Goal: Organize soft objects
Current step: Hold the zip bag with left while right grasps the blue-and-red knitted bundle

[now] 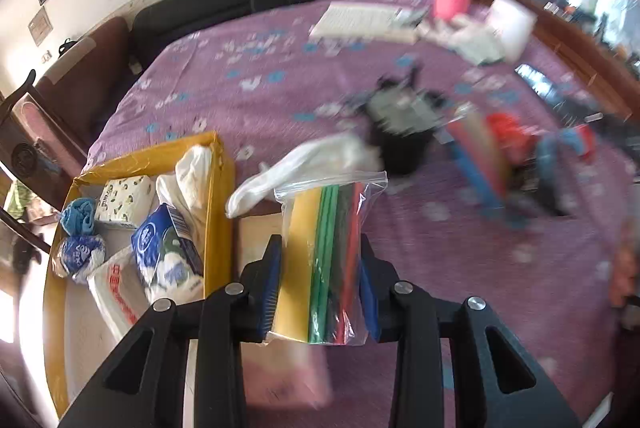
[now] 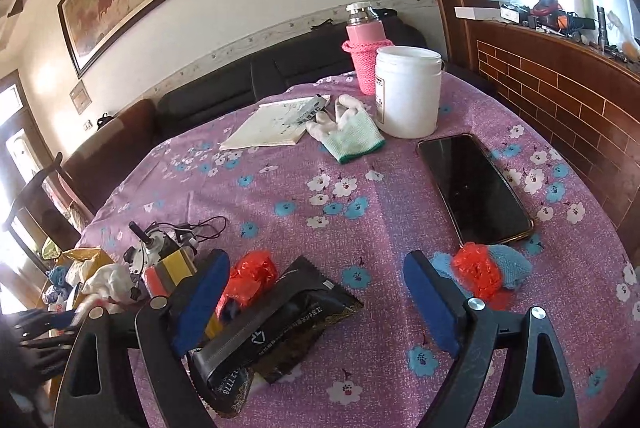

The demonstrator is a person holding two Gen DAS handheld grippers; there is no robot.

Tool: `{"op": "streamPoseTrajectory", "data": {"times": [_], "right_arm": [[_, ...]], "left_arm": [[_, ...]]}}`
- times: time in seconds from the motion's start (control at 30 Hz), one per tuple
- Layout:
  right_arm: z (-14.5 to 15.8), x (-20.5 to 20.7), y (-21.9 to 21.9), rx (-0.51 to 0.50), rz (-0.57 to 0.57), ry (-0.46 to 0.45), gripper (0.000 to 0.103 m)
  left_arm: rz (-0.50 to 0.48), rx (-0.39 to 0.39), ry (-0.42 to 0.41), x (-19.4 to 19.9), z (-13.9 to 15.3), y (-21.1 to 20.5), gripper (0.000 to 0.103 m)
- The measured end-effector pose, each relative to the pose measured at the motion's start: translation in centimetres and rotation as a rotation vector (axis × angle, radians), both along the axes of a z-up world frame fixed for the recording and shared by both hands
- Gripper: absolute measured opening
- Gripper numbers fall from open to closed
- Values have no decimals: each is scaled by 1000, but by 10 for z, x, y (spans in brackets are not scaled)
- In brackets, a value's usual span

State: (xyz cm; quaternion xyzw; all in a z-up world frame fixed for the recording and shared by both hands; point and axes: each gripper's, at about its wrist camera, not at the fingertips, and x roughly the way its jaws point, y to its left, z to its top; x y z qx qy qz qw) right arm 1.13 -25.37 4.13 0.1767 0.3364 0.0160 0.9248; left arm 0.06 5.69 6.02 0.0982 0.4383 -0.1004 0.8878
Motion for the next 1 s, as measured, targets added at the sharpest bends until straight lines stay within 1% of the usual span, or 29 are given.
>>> {"op": "streamPoseTrajectory", "data": {"times": [0.07,0.13,0.2,0.23,0.37,0.4,0.47,0.53,0.57,0.6,0.67,0.7,0.77,0.83,0.87,0.97,1.0], "right_arm": [[-3,2,0,6,3,16,91],[-4,3,-1,15,4,22,91],[-5,3,-4,17,-4,25,91],[-5,3,-6,23,-10,27,91],[-8,3,-14,61,-20,36,91],[-9,3,-16,72,-21,39,91],[-11,4,-18,91,-19,45,91],[-11,4,-20,105,-16,46,91],[-9,3,-24,107,-28,38,91],[-6,1,-29,106,-48,24,91],[1,-7,-48,116,-124,-15,91],[3,-13,-61,139,-165,-32,92],[-1,-25,-92,223,-256,-54,94],[-11,-32,-120,307,-336,-42,95],[-19,-34,-131,358,-362,-22,95],[-42,-29,-145,474,-377,38,95],[-46,-27,-145,487,-365,49,95]], "left_arm": [[-31,-51,-17,-19,11,-5,34],[-62,-91,-4,-34,10,-14,35],[-90,-109,19,-45,-3,-26,35],[-97,-105,26,-48,-11,-32,35],[-97,-121,95,-46,-40,-47,35],[-95,-117,95,-46,-44,-50,36],[-88,-112,78,-45,-49,-54,40],[-89,-123,72,-43,-52,-56,50],[-89,-130,71,-44,-53,-56,52],[-92,-136,63,-44,-54,-56,53],[-92,-153,65,-43,-54,-55,54],[-90,-168,66,-42,-54,-53,54],[-87,-192,67,-43,-54,-49,54],[-87,-199,65,-44,-54,-49,54],[-87,-201,64,-44,-54,-49,54],[-80,-228,63,-44,-54,-45,52],[-67,-244,61,-43,-54,-41,46]]}}
